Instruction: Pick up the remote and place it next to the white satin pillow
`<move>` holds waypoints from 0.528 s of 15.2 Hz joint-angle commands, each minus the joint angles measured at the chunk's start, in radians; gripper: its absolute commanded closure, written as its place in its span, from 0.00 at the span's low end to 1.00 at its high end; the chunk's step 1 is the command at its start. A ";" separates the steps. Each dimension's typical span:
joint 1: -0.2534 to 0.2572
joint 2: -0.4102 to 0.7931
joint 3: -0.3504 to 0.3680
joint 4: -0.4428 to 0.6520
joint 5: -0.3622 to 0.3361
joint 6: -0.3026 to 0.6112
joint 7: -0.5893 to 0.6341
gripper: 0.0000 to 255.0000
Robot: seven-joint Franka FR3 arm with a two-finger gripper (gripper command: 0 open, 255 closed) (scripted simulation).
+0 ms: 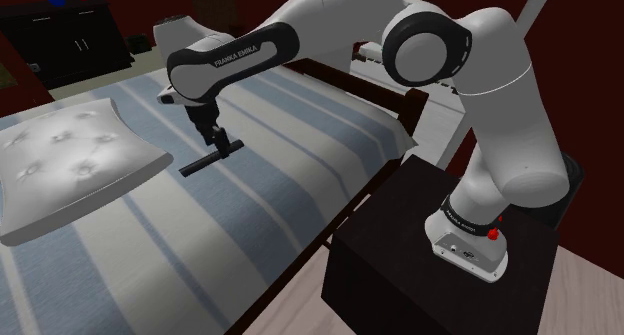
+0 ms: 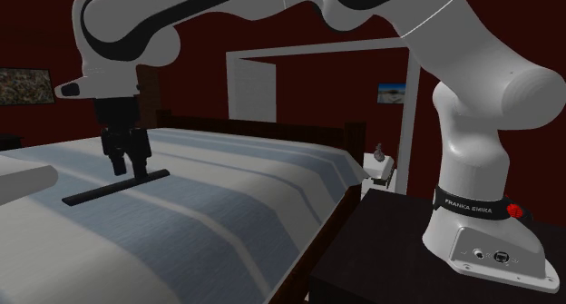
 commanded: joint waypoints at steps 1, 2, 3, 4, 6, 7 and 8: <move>0.000 0.000 0.000 0.000 0.000 0.000 0.000 0.00; 0.000 0.000 0.000 0.000 0.000 0.000 0.000 0.00; 0.000 0.000 0.000 0.000 0.000 0.000 0.000 0.00; 0.000 -0.007 0.000 0.023 0.001 -0.030 0.000 0.00; 0.000 -0.015 0.001 0.077 0.001 -0.092 -0.001 0.00; 0.000 -0.016 0.001 0.101 0.001 -0.117 -0.001 0.00; 0.000 -0.016 0.001 0.101 0.001 -0.117 -0.001 0.00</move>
